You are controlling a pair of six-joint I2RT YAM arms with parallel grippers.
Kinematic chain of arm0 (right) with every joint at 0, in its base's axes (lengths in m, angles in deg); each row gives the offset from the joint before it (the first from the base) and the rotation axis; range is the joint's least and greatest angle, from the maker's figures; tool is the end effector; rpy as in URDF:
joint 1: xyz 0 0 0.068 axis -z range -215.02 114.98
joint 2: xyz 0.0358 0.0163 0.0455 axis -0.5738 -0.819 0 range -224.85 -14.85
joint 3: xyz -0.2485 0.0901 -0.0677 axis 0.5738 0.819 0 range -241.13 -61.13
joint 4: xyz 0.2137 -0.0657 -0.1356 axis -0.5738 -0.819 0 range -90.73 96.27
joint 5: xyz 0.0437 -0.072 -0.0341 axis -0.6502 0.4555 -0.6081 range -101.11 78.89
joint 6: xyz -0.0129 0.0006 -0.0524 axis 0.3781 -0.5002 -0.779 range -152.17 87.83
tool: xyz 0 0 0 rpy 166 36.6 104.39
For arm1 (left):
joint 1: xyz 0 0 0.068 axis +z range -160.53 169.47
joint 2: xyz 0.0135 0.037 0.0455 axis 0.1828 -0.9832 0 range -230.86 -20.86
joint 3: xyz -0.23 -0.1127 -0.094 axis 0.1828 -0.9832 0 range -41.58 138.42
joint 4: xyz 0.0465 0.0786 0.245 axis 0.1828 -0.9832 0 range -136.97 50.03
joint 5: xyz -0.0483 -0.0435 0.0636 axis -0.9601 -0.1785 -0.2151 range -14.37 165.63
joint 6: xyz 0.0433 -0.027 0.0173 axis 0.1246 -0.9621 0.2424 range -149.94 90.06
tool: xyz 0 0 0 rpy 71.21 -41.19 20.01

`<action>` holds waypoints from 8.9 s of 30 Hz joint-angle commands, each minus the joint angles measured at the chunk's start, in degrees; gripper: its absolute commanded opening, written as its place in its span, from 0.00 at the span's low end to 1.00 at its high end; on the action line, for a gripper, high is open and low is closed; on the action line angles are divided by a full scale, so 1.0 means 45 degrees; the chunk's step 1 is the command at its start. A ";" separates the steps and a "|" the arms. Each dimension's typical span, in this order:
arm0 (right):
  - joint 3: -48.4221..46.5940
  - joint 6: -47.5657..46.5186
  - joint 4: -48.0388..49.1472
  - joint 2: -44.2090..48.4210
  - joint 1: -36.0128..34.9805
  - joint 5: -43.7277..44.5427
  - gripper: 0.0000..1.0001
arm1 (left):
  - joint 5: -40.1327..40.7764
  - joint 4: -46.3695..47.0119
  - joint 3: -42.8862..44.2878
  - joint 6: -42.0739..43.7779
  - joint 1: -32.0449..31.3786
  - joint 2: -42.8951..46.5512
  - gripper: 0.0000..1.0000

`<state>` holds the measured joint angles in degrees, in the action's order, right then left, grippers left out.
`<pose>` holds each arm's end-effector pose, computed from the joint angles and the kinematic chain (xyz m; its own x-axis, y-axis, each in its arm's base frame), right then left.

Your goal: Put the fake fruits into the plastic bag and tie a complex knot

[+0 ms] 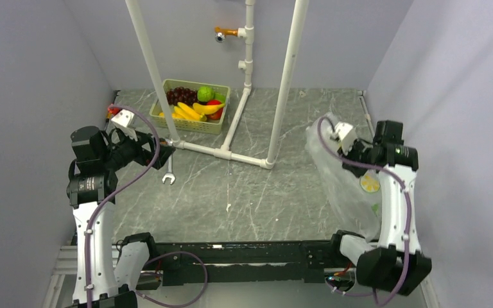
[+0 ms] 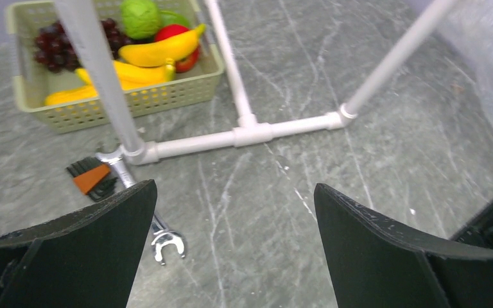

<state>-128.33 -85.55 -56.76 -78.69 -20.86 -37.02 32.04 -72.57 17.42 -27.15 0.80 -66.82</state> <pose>0.1959 -0.0334 0.3332 -0.5040 -0.6175 -0.6039 -0.6682 0.7218 -0.1804 0.1574 0.0065 0.3837 -0.3036 -0.0249 -0.9525 0.5101 0.8401 -0.1846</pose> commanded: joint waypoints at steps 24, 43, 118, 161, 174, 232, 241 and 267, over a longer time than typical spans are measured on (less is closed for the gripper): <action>0.0511 -0.2236 0.3118 -0.0990 -1.1844 -0.5669 0.05 | -0.6135 -0.7665 -0.0781 1.6121 -0.2804 0.1264 0.99; 0.0206 -0.1202 0.4753 -0.1690 -1.2795 -0.5362 0.40 | -0.3364 -0.0451 -0.1787 0.7162 -0.9370 0.0533 0.00; -0.3296 0.4363 0.5167 -0.0246 -1.2086 -0.4347 0.93 | -0.5084 -0.6445 0.2888 1.0541 -0.5996 -0.1571 0.04; -0.4822 0.7406 0.2900 0.0776 -0.7052 -0.5618 0.00 | -0.2565 0.5184 -0.0193 -0.1176 -0.3879 0.0099 0.00; -0.3614 0.4568 0.2911 0.0698 -0.4913 -0.7566 0.00 | -0.4209 0.1181 0.0841 0.2944 -0.3997 0.0196 0.00; -0.4865 0.7264 0.7894 -0.1066 -1.0722 -0.4865 0.00 | -0.3729 -0.0950 0.0437 0.5815 -0.4876 -0.1730 0.99; -0.5949 0.6416 0.4555 -0.2277 -0.7668 -0.3774 0.19 | -0.4654 -0.0055 -0.2407 0.1273 -0.1863 -0.1122 0.00; 0.5753 1.8144 1.0002 0.3717 -0.8624 -0.2351 1.00 | -0.3430 0.3560 -0.8560 -0.8984 0.0841 -0.0966 0.00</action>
<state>-107.11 -14.71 -27.38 -66.40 -56.05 -46.29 16.15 -60.68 -18.99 -61.14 4.30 -71.67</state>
